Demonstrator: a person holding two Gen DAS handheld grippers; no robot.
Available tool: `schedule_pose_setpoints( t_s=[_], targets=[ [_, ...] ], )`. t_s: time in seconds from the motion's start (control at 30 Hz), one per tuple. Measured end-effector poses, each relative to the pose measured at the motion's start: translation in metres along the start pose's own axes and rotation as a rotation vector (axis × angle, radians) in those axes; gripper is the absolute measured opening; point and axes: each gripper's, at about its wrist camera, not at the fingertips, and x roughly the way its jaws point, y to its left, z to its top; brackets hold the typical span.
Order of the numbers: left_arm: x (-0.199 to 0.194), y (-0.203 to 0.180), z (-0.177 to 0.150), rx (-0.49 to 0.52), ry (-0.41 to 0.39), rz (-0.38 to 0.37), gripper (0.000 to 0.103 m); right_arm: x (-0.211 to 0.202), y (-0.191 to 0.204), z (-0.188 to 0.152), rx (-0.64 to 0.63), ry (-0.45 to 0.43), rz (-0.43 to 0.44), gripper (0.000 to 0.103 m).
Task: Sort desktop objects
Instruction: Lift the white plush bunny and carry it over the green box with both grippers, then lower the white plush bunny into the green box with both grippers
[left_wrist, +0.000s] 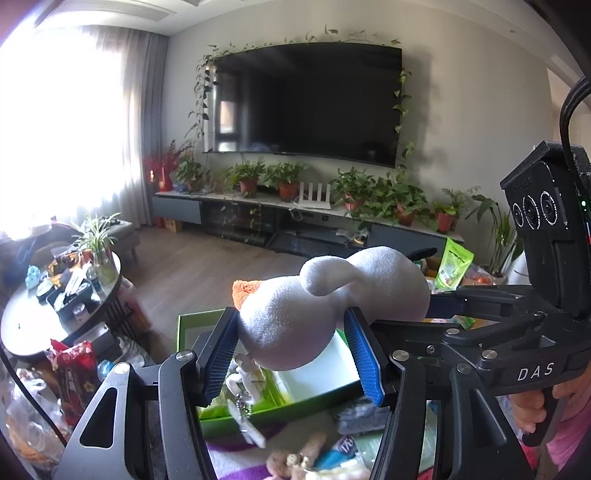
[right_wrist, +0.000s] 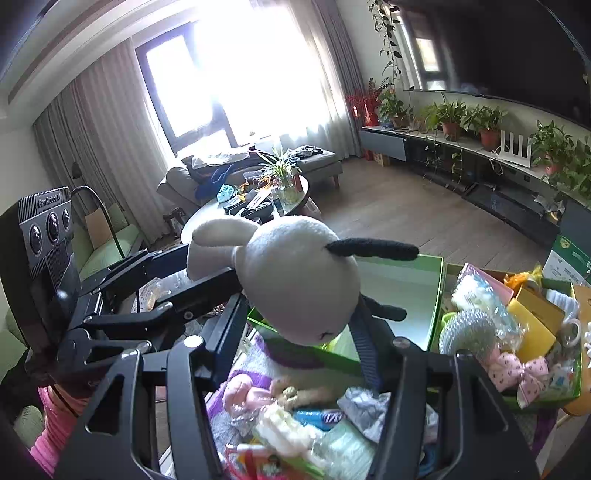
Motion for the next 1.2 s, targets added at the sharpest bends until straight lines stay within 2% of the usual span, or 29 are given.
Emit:
schedule_pose_setpoints(
  t_s=[0.73,1.2],
  targets=[
    [0.078,0.043,0.019,0.025,0.009,0.001,0.058,0.075,-0.038,0.034,0.057,0.022,0.020,0.057],
    [0.126,0.064,0.008,0.036,0.053,-0.002,0.058,0.126,-0.067,0.035,0.111,0.069,0.029,0.057]
  ],
)
